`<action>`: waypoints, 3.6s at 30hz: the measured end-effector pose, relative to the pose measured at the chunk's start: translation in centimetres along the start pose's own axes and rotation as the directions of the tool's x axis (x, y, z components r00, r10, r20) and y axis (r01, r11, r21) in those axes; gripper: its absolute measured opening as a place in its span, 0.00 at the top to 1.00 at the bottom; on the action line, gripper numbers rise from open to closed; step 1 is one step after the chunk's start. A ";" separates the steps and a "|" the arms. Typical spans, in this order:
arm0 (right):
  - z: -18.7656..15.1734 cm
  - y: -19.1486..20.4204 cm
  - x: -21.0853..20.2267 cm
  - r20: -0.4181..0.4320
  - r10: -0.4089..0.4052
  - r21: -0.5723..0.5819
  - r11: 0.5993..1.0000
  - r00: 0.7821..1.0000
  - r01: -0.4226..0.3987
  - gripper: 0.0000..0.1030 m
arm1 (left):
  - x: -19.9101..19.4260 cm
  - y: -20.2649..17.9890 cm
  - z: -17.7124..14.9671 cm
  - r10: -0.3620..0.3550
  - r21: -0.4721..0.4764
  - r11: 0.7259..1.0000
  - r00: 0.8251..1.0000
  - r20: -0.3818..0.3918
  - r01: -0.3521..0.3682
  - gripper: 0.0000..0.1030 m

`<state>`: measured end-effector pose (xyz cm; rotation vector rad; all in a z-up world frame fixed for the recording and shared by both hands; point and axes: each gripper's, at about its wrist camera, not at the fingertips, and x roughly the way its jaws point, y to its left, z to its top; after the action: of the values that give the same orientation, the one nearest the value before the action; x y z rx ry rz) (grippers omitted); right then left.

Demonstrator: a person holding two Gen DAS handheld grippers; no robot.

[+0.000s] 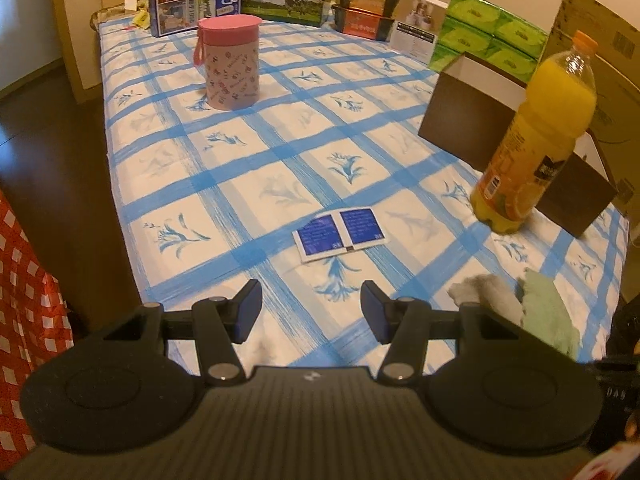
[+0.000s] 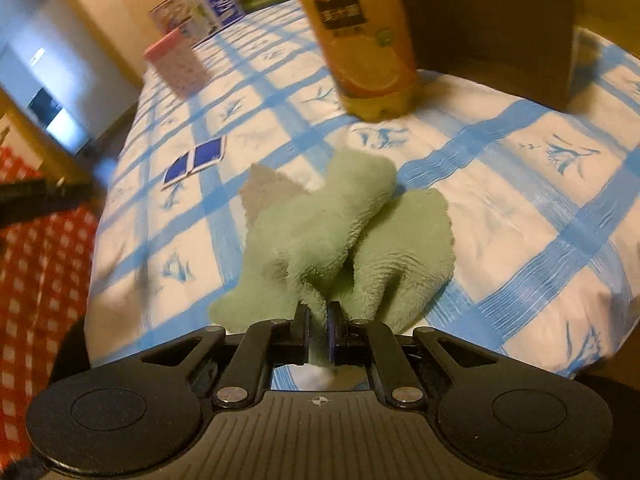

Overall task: Organize soft objects
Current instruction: 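Lift the green towel off the sheet with the right gripper, then grasp the blue printed sachet with the left gripper while the right gripper holds the towel, then carry the blue sachet and green towel to the white box with both grippers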

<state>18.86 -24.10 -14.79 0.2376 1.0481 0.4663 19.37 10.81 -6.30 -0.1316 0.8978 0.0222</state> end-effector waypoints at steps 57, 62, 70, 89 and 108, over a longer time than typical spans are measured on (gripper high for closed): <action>9.1 7.1 12.5 0.160 -0.108 -0.195 0.971 0.981 0.139 0.74 | 14.1 0.3 3.0 -0.154 0.258 0.953 0.988 -0.026 0.156 0.57; 8.9 6.7 12.2 0.166 -0.086 -0.179 0.977 0.982 0.116 0.74 | 13.5 0.6 3.0 -0.160 0.194 0.968 0.987 -0.024 0.161 0.71; 8.3 6.2 11.4 0.163 -0.073 -0.178 0.979 0.984 0.102 0.74 | 12.7 1.0 2.3 -0.272 0.011 0.962 0.961 -0.044 0.273 0.82; 8.0 6.7 11.6 0.165 -0.237 -0.275 0.921 0.957 0.275 0.74 | 13.5 -0.8 2.5 -0.295 -0.010 0.955 0.952 -0.079 0.295 0.89; 8.1 4.8 10.0 0.160 -0.219 -0.181 0.952 0.963 0.246 0.74 | 13.8 -4.0 2.0 -0.515 -0.104 0.856 0.854 -0.080 0.506 0.90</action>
<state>28.85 -14.83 -16.64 -0.0331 0.8735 0.3326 29.84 6.57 -15.41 -0.4484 0.9438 -0.4527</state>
